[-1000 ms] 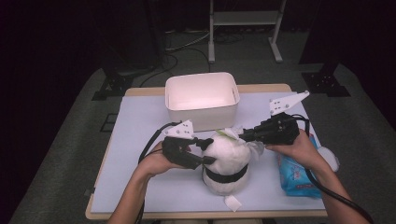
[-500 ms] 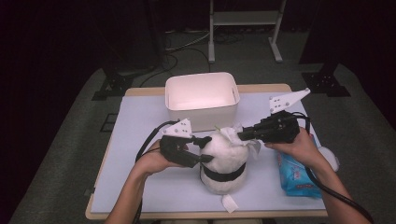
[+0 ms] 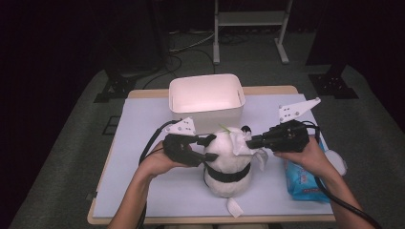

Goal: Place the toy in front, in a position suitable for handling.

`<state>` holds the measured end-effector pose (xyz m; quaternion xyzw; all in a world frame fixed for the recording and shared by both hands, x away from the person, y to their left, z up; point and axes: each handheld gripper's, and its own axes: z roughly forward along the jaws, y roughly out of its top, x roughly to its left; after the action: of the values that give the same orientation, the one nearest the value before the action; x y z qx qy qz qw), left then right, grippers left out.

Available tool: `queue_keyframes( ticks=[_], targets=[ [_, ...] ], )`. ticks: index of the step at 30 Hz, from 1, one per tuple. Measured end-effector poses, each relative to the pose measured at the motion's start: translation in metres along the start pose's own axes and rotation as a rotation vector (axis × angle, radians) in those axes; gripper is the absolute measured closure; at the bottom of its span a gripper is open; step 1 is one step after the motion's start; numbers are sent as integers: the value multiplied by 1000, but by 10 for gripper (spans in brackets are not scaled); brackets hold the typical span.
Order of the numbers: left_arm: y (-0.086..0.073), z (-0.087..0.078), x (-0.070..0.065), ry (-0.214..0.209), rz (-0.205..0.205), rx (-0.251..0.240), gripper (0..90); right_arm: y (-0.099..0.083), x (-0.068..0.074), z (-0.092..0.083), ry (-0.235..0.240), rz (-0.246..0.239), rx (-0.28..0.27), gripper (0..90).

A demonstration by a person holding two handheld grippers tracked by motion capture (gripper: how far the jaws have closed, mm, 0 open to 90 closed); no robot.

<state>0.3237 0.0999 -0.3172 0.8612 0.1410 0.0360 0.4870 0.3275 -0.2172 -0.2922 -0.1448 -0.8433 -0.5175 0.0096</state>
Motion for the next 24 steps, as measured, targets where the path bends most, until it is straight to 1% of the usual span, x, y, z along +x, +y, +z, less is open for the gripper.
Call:
queue_keyframes(
  ticks=[4,8,10,11,18,20,22,24],
  targets=[
    [2,3,0,7,-12,3,442,11,9,7,13,-42,2,837],
    [3,4,0,12,-11,7,442,16,17,15,29,-66,21,838],
    [3,4,-1,12,-5,6,441,18,20,16,19,-85,34,838],
    [3,4,-1,10,-4,3,441,18,19,15,19,-83,34,839],
    [3,7,-10,-11,50,-6,440,21,10,-2,-27,-62,19,838],
    [4,9,-13,-21,65,-5,440,25,8,-3,-36,-59,23,838],
    [6,10,-16,-30,83,-3,439,32,8,-1,-39,-68,37,838],
    [7,11,-18,-38,97,-5,439,39,9,3,-39,-89,48,838]
  ],
)
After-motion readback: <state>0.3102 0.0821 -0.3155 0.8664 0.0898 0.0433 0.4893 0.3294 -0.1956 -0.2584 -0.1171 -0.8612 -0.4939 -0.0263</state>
